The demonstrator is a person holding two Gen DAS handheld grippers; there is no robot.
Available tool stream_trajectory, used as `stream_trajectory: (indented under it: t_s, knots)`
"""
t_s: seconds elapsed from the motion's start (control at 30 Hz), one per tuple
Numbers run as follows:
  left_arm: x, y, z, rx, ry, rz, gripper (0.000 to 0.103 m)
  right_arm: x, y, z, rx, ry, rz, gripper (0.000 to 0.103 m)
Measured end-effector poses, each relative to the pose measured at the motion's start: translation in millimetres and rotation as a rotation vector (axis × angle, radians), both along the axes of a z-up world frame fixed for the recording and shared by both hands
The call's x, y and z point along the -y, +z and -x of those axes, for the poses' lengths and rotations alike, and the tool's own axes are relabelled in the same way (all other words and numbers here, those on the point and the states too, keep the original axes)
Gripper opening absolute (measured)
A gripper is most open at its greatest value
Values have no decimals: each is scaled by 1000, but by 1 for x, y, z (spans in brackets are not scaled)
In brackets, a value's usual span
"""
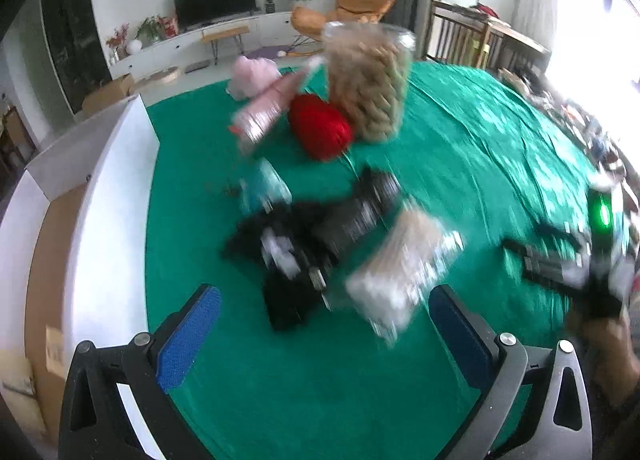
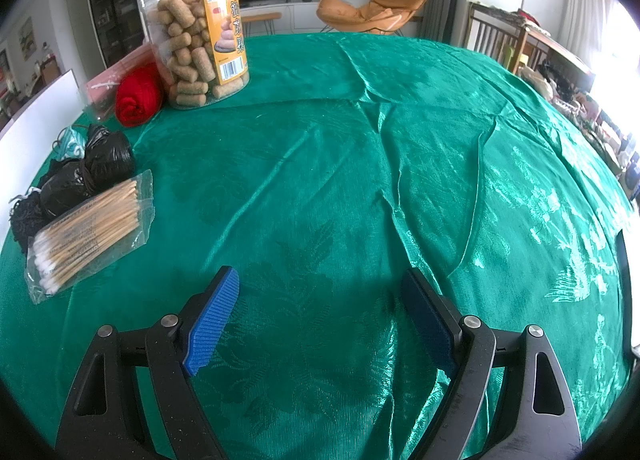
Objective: Organize soft objects
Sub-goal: 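Grasp the teal fabric pouch with the left gripper and lift it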
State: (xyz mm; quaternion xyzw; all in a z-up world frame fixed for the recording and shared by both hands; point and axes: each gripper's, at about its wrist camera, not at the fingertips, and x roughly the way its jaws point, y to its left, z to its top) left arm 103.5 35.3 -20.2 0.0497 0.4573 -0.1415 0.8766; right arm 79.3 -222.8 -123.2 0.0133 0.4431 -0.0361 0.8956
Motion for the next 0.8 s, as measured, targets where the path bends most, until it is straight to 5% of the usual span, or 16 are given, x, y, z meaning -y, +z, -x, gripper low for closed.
stream_trajectory:
  t_s: [0.33, 0.37, 0.4, 0.43, 0.57, 0.8]
  knots:
    - [-8, -62, -141, -170, 130, -32, 98, 0, 0, 0, 0, 0, 0, 86]
    - [-11, -67, -147, -187, 144, -4, 90, 0, 0, 0, 0, 0, 0, 86]
    - [-15, -73, -153, -218, 157, 47, 55, 0, 0, 0, 0, 0, 0, 86]
    - [-19, -76, -156, -241, 170, 70, 43, 0, 0, 0, 0, 0, 0, 86]
    - [-30, -64, -146, -178, 188, 121, 42, 0, 0, 0, 0, 0, 0, 86]
    - [-53, 10, -86, 0, 195, 210, 42, 3, 2, 2, 5, 9, -27, 86]
